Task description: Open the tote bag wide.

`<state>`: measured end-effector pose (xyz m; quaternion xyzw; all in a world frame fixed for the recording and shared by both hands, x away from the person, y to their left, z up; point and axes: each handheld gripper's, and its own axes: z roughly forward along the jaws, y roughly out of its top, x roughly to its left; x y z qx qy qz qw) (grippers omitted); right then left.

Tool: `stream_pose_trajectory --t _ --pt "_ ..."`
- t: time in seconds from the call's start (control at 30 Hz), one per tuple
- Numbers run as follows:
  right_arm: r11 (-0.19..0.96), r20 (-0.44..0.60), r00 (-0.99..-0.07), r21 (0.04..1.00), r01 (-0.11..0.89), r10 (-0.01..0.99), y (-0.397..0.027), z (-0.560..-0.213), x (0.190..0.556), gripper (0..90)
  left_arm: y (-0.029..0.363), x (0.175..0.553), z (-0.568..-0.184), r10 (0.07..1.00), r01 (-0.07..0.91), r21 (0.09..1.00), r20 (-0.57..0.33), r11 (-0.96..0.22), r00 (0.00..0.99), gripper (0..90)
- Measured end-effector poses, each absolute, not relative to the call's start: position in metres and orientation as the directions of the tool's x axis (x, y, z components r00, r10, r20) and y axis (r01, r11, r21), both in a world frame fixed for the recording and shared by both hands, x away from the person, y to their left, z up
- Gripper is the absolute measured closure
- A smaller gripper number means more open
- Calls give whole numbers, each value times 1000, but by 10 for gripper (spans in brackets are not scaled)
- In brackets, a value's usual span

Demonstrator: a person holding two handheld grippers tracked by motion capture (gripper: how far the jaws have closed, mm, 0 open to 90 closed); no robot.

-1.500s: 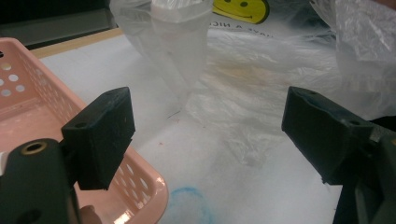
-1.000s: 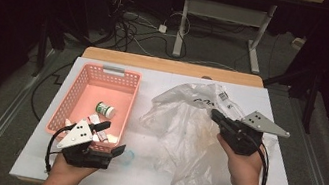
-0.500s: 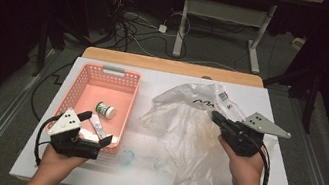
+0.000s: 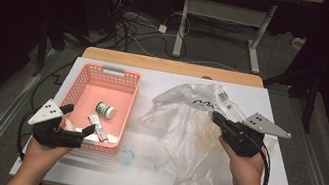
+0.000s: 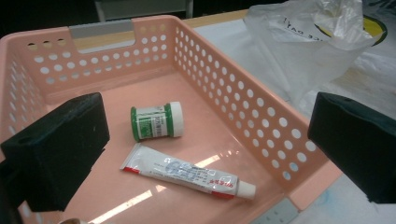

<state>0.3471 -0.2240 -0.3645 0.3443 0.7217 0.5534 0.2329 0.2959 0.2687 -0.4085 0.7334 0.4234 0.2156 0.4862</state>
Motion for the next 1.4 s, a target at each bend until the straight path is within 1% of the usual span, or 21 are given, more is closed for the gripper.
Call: stream_pose_trajectory --t 0.27,0.63,0.83,0.93,1.2,1.4 --pt "149 46 -655 959 239 754 -225 -365 347 900 284 299 -411 850 432 890 -110 -146 515 0" --pt "145 53 -652 959 245 756 -225 -366 347 900 287 302 -411 853 449 885 -135 -126 505 0" --pt "138 58 -654 960 245 755 -226 -365 347 900 279 314 -402 851 473 868 -129 -152 509 0" --pt "134 61 -652 960 245 756 -227 -365 347 900 277 322 -398 853 495 848 -107 -191 511 0" --pt "132 61 -659 962 240 750 -227 -364 346 900 270 347 -397 850 608 757 -138 -240 508 0" --pt "128 62 -658 963 237 751 -227 -364 346 900 265 361 -399 849 664 695 -148 -275 507 0"
